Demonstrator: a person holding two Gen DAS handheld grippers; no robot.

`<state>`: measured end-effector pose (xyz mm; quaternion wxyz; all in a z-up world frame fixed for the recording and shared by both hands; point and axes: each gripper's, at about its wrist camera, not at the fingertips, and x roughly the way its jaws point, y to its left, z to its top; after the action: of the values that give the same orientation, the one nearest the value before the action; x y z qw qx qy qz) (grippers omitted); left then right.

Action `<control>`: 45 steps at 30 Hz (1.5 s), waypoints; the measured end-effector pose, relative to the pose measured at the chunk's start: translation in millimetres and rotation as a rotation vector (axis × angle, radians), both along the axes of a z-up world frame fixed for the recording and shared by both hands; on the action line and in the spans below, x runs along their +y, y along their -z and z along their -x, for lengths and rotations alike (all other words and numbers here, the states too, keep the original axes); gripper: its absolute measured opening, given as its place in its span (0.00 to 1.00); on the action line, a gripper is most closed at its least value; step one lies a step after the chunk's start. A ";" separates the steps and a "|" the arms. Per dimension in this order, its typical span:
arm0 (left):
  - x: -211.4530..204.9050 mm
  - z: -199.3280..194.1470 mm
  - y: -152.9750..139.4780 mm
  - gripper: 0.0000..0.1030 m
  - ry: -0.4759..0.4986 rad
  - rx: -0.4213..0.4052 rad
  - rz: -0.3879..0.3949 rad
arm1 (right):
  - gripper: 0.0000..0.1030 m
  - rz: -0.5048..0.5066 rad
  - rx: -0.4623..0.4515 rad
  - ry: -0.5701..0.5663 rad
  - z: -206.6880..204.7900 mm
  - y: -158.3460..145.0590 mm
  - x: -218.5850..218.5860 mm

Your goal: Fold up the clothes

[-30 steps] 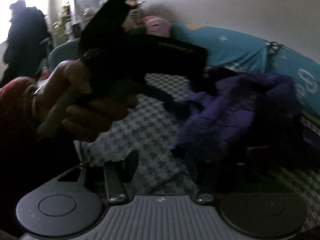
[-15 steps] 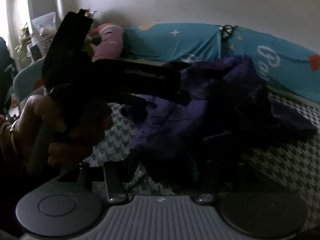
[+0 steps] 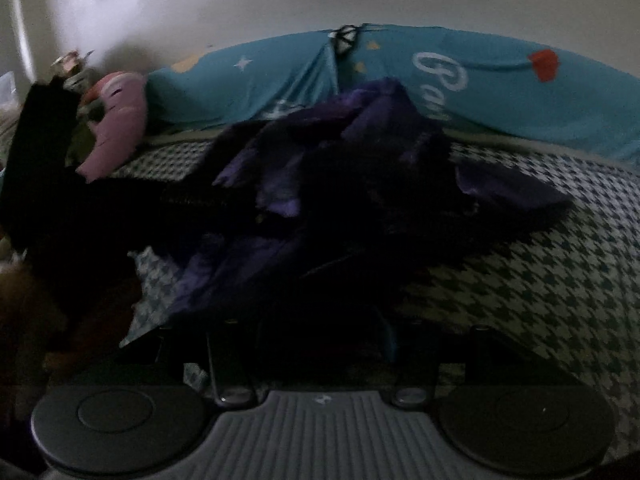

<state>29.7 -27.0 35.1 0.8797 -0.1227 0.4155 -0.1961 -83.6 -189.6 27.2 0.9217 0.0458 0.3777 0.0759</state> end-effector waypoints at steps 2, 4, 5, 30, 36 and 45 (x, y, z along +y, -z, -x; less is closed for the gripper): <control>-0.9 0.1 2.2 0.52 -0.001 0.007 -0.012 | 0.50 -0.003 0.002 0.023 -2.1 0.0 -2.5; -0.7 2.7 2.0 0.31 0.003 -0.006 -0.024 | 0.50 -0.005 0.002 0.044 -4.3 -0.2 -4.4; -0.2 4.5 1.1 0.20 -0.001 -0.015 -0.035 | 0.50 -0.006 0.002 0.055 -5.4 -0.5 -5.2; 162.2 30.0 9.0 0.37 -0.822 -0.054 -0.385 | 0.50 -0.038 -0.005 0.166 -25.9 3.4 2.0; 159.7 42.5 -2.2 0.67 -0.865 -0.175 -0.407 | 0.50 -0.033 -0.004 0.165 -25.4 4.0 0.9; 159.6 49.5 -18.9 0.98 -0.896 -0.251 -0.399 | 0.50 -0.051 0.002 0.185 -25.9 5.8 -6.1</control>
<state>-19.8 132.6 54.0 0.9268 -0.0940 0.2424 0.2708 -57.7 -195.7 21.5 0.9229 0.1039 0.3708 -0.0003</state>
